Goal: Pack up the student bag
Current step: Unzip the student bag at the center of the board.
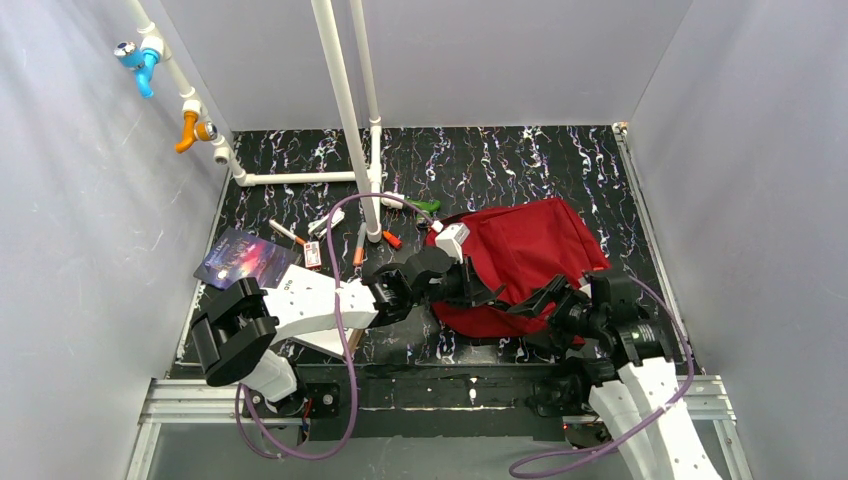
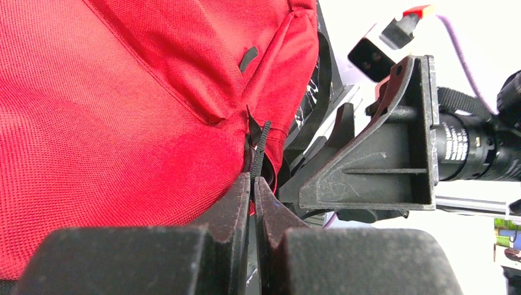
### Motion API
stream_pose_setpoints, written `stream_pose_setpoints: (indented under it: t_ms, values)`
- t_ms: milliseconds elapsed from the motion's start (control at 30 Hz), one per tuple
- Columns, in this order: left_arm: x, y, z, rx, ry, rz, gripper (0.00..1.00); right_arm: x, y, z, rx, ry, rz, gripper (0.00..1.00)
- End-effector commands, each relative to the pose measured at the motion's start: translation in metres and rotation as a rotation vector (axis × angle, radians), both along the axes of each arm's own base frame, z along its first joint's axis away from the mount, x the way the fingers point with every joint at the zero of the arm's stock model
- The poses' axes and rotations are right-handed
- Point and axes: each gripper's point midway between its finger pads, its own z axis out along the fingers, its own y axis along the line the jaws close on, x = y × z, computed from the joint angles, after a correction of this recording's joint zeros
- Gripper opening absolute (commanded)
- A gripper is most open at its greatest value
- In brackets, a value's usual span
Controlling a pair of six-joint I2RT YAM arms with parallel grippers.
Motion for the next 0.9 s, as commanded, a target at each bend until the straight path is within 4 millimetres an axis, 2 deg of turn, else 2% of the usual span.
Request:
stream_pose_setpoints:
  t_ms: [0, 167, 267, 300, 400, 500, 567, 700, 767, 800, 867]
  values:
    - [0.001, -0.015, 0.037, -0.096, -0.031, -0.019, 0.0, 0.008, 0.009, 0.01, 0.156, -0.01, -0.118, 0.83]
    - [-0.003, -0.012, 0.035, -0.103, -0.012, -0.015, 0.0, 0.029, 0.01, -0.002, 0.217, -0.02, -0.219, 0.82]
    - [-0.008, -0.011, 0.033, -0.107, 0.003, -0.019, 0.0, 0.041, 0.005, -0.009, 0.188, -0.035, -0.254, 0.79]
    - [-0.01, -0.012, 0.033, -0.107, 0.003, -0.023, 0.0, 0.046, 0.003, -0.009, 0.18, -0.054, -0.268, 0.71]
    - [-0.011, -0.005, 0.028, -0.092, -0.011, -0.007, 0.0, 0.057, -0.008, -0.008, 0.126, -0.134, -0.315, 0.29]
    - [0.002, 0.029, 0.026, -0.075, -0.045, 0.137, 0.0, 0.055, -0.026, -0.025, -0.062, -0.157, -0.288, 0.01]
    - [0.009, 0.062, 0.028, -0.051, -0.069, 0.243, 0.0, 0.054, -0.042, -0.034, -0.231, -0.148, -0.23, 0.01]
    - [0.018, 0.126, 0.018, 0.095, -0.131, 0.397, 0.0, 0.07, -0.091, -0.017, -0.612, -0.16, -0.151, 0.01]
    - [0.023, 0.159, 0.01, 0.181, -0.132, 0.487, 0.0, 0.084, -0.116, -0.002, -0.768, -0.194, -0.163, 0.01]
    - [0.024, 0.17, 0.008, 0.197, -0.128, 0.51, 0.0, 0.092, -0.118, 0.004, -0.79, -0.224, -0.143, 0.01]
    - [0.024, 0.172, 0.006, 0.161, -0.097, 0.5, 0.0, 0.101, -0.107, 0.008, -0.77, -0.263, -0.059, 0.01]
